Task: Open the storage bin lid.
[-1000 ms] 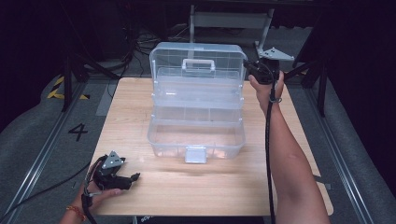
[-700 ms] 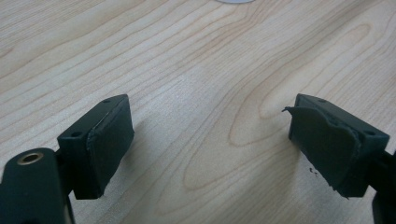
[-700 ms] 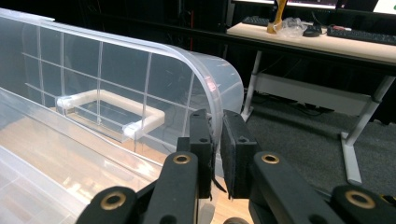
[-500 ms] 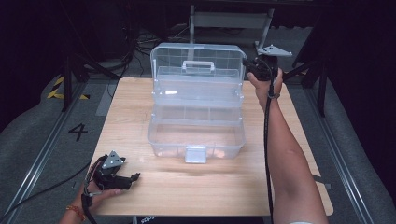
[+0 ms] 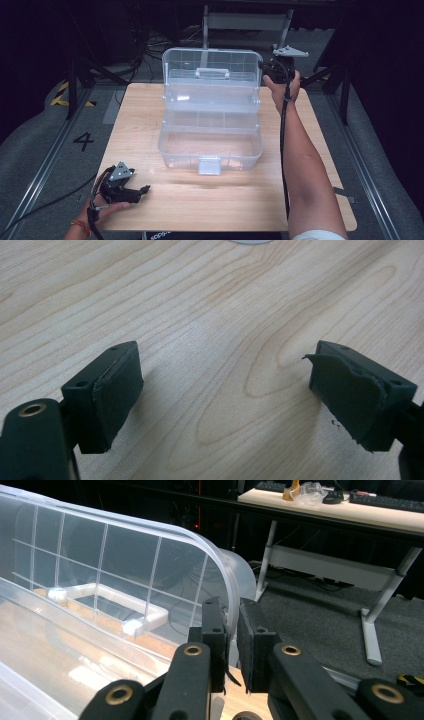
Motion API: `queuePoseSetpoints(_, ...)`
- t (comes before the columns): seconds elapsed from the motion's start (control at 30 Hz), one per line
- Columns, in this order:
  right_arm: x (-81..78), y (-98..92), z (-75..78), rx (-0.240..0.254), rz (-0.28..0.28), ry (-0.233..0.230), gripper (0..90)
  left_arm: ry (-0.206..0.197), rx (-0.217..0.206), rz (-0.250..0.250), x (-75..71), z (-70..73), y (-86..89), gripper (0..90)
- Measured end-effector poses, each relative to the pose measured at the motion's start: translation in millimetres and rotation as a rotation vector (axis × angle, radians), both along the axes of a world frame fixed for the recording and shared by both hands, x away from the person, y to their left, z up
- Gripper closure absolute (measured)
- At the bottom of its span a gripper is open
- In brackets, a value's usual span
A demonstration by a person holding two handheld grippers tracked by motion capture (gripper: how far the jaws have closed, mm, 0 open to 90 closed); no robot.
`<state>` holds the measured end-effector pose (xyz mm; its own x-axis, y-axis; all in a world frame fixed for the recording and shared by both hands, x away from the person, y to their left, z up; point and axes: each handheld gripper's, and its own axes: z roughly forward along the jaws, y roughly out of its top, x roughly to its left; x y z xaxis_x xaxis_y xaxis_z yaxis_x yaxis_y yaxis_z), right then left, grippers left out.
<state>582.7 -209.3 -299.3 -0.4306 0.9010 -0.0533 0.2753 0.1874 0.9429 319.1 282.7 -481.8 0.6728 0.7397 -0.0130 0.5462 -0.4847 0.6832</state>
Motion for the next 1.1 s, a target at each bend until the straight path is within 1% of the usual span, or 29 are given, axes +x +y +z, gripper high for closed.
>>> queuePoseSetpoints(0.07,2.1,0.8,-1.0,-0.012,-0.002,-0.001,82.8,0.001,0.000,0.001,-0.1,0.1,0.0,14.2)
queuePoseSetpoints(0.2,5.0,2.2,-4.2,-0.011,-0.011,-0.010,82.6,0.003,0.003,-0.004,0.3,0.4,0.2,14.2)
queuePoseSetpoints(0.3,7.7,0.5,-6.0,-0.007,-0.005,-0.007,82.4,0.007,0.003,-0.002,0.1,0.6,-0.1,14.2)
queuePoseSetpoints(0.37,10.0,-0.6,-6.4,-0.002,0.000,0.004,82.2,0.006,0.006,-0.004,0.4,0.6,0.0,14.2)
queuePoseSetpoints(0.53,15.8,1.7,-6.6,-0.020,-0.004,0.018,81.9,0.003,0.004,-0.003,0.6,0.5,-0.3,14.2)
queuePoseSetpoints(0.73,22.4,2.6,-9.8,-0.021,-0.013,0.035,81.6,0.004,0.004,-0.003,0.7,0.6,-0.3,14.2)
queuePoseSetpoints(0.8,24.3,3.4,-10.6,-0.033,-0.018,0.033,81.5,0.004,0.006,-0.007,0.9,0.7,0.0,14.2)
queuePoseSetpoints(0.93,27.5,3.8,-13.3,-0.036,-0.021,0.038,81.3,0.003,0.002,-0.003,0.7,0.4,-0.4,14.2)
queuePoseSetpoints(1.0,29.9,3.4,-13.5,-0.035,-0.024,0.054,81.2,0.003,0.002,-0.004,0.7,0.5,-0.3,14.2)
queuePoseSetpoints(1.1,31.3,5.9,-13.5,-0.054,-0.034,0.055,81.1,0.003,0.002,-0.004,0.7,0.4,-0.3,14.3)
